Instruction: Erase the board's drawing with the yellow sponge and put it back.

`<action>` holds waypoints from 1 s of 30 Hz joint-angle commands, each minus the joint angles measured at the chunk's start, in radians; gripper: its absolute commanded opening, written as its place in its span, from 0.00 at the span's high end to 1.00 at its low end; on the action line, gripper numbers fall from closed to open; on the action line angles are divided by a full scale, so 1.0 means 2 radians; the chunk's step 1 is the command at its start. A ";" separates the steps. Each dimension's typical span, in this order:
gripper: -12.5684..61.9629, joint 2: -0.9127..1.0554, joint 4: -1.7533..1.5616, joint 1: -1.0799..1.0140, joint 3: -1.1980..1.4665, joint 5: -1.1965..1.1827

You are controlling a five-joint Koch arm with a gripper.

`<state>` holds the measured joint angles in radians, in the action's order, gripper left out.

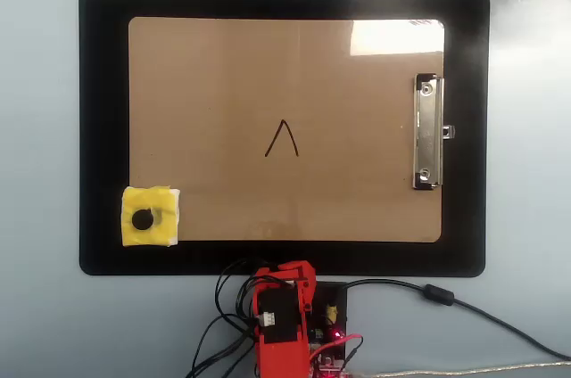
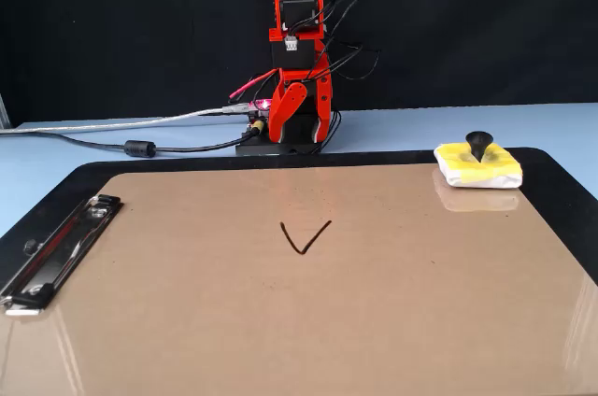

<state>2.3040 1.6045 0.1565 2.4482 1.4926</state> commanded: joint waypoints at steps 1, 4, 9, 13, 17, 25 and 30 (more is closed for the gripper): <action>0.37 0.023 0.034 0.007 0.008 0.004; 0.37 0.023 0.037 0.006 0.008 0.003; 0.37 0.023 0.036 0.006 0.008 0.004; 0.38 0.023 0.040 0.007 -0.046 0.006; 0.38 0.012 0.024 0.020 -0.180 0.005; 0.40 0.003 -0.294 0.305 -0.179 0.077; 0.40 -0.032 -0.648 0.435 -0.062 0.125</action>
<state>2.2396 0.5584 0.9771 2.3424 1.7027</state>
